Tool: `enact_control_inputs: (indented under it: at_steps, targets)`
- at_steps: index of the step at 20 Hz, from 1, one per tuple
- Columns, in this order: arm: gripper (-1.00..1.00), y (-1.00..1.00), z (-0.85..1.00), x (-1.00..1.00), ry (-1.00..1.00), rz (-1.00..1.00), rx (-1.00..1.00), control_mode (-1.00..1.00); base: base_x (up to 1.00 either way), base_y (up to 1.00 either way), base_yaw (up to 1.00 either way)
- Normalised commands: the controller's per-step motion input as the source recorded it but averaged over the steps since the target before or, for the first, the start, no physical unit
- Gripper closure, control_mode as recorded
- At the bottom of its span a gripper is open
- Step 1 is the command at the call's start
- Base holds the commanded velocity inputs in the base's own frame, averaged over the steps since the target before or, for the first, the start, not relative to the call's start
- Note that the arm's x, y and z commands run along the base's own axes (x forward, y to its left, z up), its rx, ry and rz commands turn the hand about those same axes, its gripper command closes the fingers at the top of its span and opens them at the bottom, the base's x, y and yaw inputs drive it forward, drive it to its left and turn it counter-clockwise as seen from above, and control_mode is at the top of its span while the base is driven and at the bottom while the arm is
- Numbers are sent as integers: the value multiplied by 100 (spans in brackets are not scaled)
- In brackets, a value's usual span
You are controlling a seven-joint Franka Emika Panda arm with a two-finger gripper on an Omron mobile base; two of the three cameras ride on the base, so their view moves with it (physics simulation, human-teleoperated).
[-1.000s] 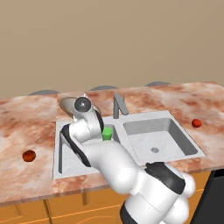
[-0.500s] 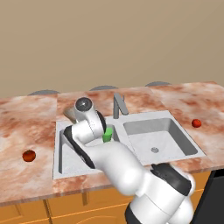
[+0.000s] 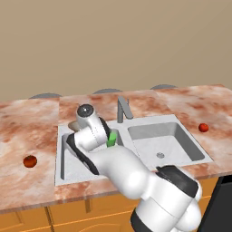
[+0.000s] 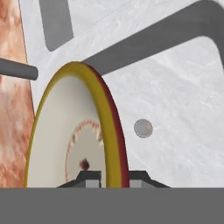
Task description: Remove the tomato and tomato from the sink. Then move the bowl and cup from the counter to the sink for washing.
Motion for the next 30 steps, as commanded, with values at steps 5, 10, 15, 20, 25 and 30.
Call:
enact_control_inputs:
  at_steps: [5,10,15,20,25,30]
  targets:
    - [100,17,-38,-3,0,-10,0,-100,0,0,0]
    - [100,10,-31,-6,0,-10,0,-100,0,0,0]
    - [100,15,-24,-13,0,-9,0,-100,0,0,0]
    - [100,16,-19,-7,0,-9,0,-100,0,0,0]
    - [100,14,-23,0,0,-8,0,-100,0,0,0]
    - [100,16,-24,2,1,-7,0,-100,0,0,0]
